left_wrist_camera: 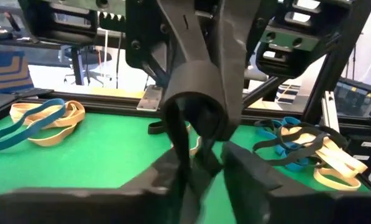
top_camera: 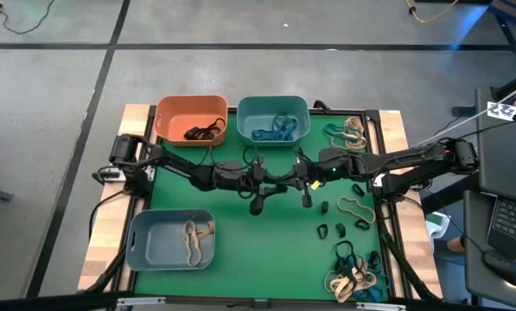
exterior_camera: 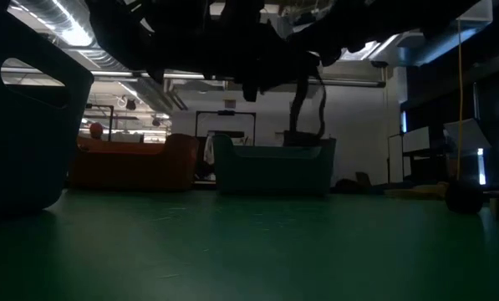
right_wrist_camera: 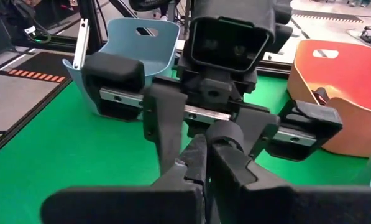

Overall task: Sort rubber bands into baskets
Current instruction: Put the black rubber band into the orange bin

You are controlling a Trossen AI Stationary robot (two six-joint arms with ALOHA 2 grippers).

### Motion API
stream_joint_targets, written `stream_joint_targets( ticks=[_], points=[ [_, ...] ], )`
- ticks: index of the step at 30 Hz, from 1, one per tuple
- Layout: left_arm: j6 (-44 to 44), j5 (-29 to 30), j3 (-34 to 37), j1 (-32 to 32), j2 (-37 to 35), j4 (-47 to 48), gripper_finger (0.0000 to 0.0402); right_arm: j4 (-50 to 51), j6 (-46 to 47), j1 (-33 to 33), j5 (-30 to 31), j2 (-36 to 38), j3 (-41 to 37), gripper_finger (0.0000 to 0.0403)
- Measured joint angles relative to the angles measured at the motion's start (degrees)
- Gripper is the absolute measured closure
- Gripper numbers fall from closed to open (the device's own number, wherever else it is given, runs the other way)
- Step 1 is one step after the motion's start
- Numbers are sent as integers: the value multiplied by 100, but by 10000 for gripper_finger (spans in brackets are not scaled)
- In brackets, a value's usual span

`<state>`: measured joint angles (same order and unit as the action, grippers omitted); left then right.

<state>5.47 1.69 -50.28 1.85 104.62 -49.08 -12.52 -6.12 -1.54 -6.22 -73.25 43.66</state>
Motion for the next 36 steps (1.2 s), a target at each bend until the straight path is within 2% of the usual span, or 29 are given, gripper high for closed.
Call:
stream_joint_targets(
  ticks=[5, 9, 12, 14, 19, 25, 30, 36],
  points=[
    [-218, 2, 0, 0, 0, 43, 387, 10, 373, 7, 6, 0, 0, 386],
    [-260, 2, 0, 0, 0, 48, 386, 64, 703, 7, 100, 0, 0, 370],
    [-276, 2, 1, 0, 0, 71, 384, 95, 771, 4, -12, 16, 6, 334],
    [-331, 1, 2, 0, -29, 242, 391, 493, 855, 5, -177, 110, 115, 306],
    [-536, 55, 6, -13, -575, 1578, 392, 2286, 906, 4, -234, 575, 638, 255],
    [-822, 739, 7, -24, -1486, 3218, 387, 3266, 1173, 2, -225, 876, 669, 240],
    [-910, 1273, 7, -149, -2292, 4319, 396, 3185, 1224, 2, -152, 773, 339, 242],
    [-904, 2048, 7, -509, -3130, 5327, 386, 2776, 1467, 7, 432, 609, -115, 242]
  ],
)
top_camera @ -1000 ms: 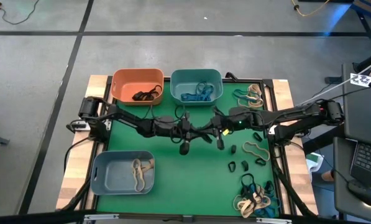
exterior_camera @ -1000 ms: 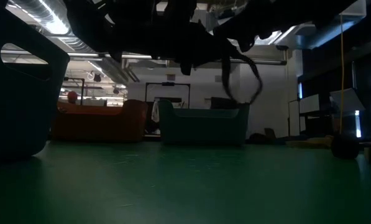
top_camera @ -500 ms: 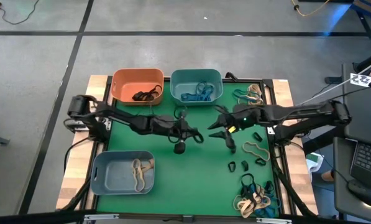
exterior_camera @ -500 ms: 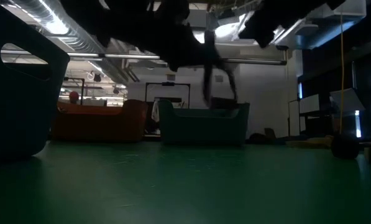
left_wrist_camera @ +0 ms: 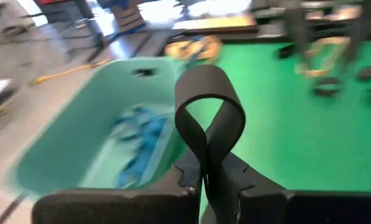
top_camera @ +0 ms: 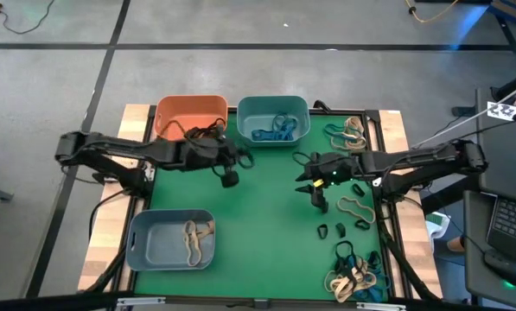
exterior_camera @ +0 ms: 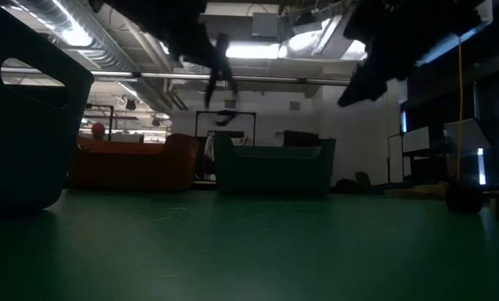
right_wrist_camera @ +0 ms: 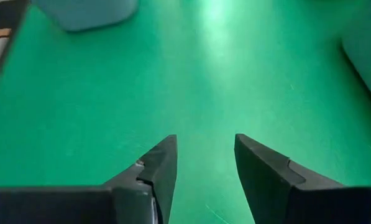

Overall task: Sort rubber bands into baskets
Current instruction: Put the black rubber band into the orange bin

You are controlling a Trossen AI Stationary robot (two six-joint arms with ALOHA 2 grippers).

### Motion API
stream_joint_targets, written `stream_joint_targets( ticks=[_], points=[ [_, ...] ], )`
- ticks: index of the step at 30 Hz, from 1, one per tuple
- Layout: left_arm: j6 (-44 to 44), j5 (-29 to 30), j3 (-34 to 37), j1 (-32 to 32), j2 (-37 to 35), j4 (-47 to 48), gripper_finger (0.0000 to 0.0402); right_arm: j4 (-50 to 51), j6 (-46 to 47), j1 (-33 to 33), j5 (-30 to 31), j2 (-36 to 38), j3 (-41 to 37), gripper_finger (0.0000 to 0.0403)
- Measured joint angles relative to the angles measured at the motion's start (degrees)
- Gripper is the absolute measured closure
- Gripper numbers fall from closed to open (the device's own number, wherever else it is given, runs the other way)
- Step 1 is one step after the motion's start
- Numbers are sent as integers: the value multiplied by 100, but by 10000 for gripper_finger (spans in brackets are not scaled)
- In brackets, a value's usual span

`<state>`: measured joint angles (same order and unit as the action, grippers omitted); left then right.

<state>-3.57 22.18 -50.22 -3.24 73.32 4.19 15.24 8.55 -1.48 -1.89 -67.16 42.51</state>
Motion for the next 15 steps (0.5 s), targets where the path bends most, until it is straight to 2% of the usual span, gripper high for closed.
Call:
stream_joint_targets(
  ticks=[5, 15],
  points=[
    [-7, 384, 0, -564, -406, 812, 385, -257, 165, 0, 250, -210, -250, 242],
    [7, 430, 0, -2034, -503, 1294, 386, -488, 406, 0, 700, -737, -483, 242]
  ],
)
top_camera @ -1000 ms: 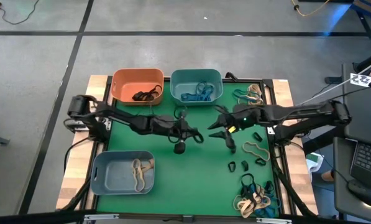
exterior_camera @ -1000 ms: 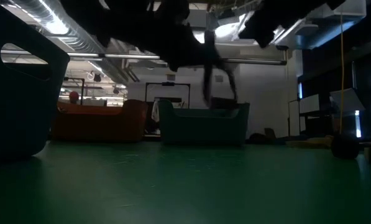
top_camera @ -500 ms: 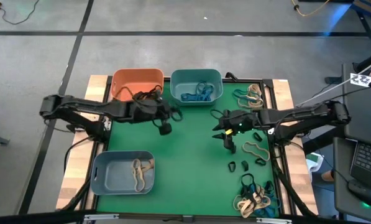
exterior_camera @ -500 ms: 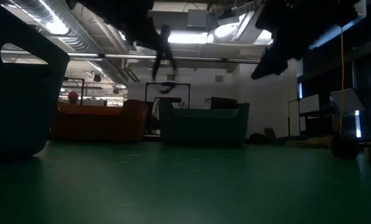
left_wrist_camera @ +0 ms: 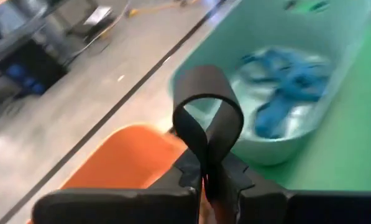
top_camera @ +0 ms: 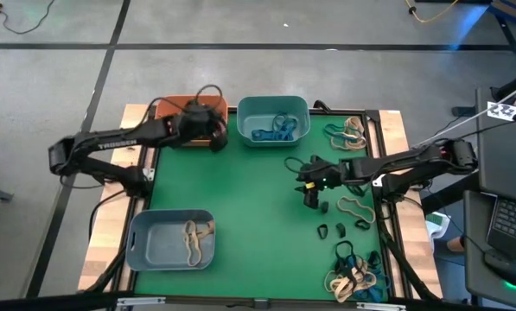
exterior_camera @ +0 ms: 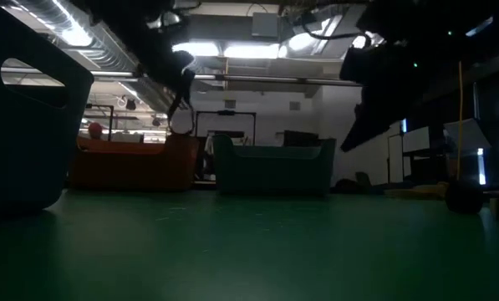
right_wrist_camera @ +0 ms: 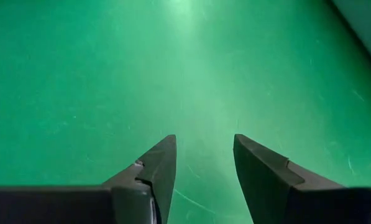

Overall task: Sort rubber bands into baskets
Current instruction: Put the black rubber band into the orange bin

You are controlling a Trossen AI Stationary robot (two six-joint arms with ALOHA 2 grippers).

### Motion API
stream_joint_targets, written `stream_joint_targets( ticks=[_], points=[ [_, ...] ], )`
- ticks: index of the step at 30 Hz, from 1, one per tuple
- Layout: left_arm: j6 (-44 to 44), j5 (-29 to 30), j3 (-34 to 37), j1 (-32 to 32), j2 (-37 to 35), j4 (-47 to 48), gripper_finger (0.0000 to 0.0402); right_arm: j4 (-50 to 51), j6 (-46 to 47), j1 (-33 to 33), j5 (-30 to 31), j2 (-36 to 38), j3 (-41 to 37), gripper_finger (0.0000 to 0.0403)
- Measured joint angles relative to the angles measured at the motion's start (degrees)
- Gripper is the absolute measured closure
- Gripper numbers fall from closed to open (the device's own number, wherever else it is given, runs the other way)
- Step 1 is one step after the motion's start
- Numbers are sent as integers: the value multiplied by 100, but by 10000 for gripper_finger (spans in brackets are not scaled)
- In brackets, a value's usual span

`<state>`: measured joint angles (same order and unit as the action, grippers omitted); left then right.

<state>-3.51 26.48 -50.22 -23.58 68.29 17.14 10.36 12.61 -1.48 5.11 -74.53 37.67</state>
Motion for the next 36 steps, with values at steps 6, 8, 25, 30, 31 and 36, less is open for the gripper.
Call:
stream_joint_targets(
  ticks=[6, 8, 25, 30, 31, 36],
  points=[
    [182, 0, 0, -730, 7, 538, 376, -119, 65, 0, 45, -331, 4, 242],
    [263, 0, 0, -902, 11, 711, 376, -173, 65, 0, 48, -446, 2, 242],
    [1227, -894, -155, -1361, 39, 2338, 262, -434, 62, 0, 48, -902, 4, 242],
    [1533, -1248, -626, -1317, 39, 3396, 248, -434, 60, 0, 48, -901, 4, 242],
    [1557, -1246, -714, -1317, 39, 3538, 247, -435, 60, 0, 48, -902, 4, 242],
    [1542, -715, -956, -1315, 37, 3783, 247, -471, 58, 0, 48, -901, 4, 242]
  ],
)
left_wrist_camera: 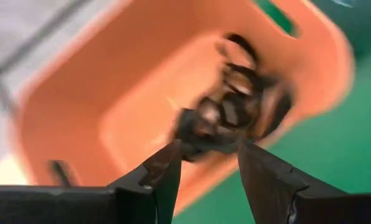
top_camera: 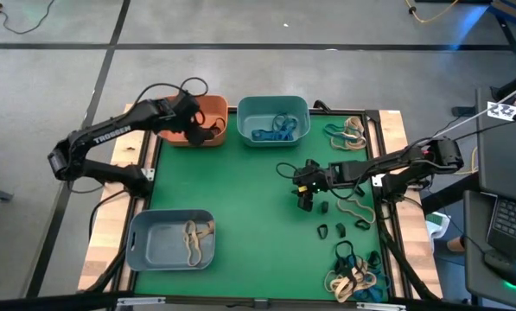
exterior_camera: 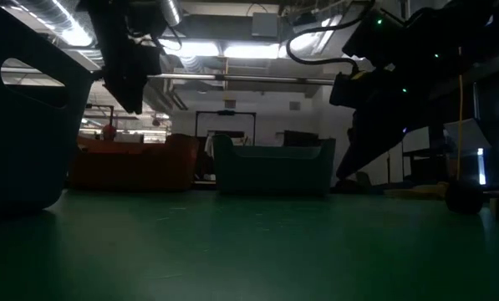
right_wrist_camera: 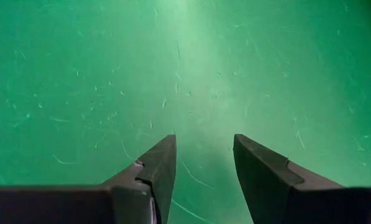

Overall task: Sort rubber bands into baskets
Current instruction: Put the black rubber band into the orange bin, then put the small black rubber band into the orange bin

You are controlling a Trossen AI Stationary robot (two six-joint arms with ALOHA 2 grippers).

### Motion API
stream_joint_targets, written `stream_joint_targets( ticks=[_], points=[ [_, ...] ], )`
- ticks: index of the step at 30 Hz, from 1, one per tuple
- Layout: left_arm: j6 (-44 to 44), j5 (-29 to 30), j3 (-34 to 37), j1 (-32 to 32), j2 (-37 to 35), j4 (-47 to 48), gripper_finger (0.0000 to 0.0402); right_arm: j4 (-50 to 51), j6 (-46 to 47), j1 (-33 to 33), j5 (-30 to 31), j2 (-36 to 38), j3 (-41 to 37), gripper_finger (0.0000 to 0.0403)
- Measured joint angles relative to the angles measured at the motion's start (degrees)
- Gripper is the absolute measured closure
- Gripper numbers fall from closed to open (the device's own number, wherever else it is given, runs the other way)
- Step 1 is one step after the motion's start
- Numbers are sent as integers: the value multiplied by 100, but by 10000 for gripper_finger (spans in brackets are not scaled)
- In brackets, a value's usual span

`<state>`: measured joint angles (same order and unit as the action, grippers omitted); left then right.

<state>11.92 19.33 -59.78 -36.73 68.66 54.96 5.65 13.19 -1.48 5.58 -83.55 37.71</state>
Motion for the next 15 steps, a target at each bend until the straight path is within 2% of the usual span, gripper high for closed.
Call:
stream_joint_targets(
  ticks=[2, 4, 7, 11, 15],
  points=[
    [23, 418, -8, -2, 0, -34, 247, -8, 2, 0, 0, 0, 0, 242],
    [73, 409, 27, 21, 0, -91, 247, -5, 2, 0, -9, -1, 0, 242],
    [-31, -467, 154, 248, 0, -346, 247, 9, 55, -2, -147, 14, 9, 242],
    [-161, -1758, 359, 896, 0, -1378, 247, 79, -1, -7, -521, 82, 194, 242],
    [-323, -2041, 551, 1628, 2, -2403, 246, 712, -165, -7, -575, 104, 447, 242]
  ],
)
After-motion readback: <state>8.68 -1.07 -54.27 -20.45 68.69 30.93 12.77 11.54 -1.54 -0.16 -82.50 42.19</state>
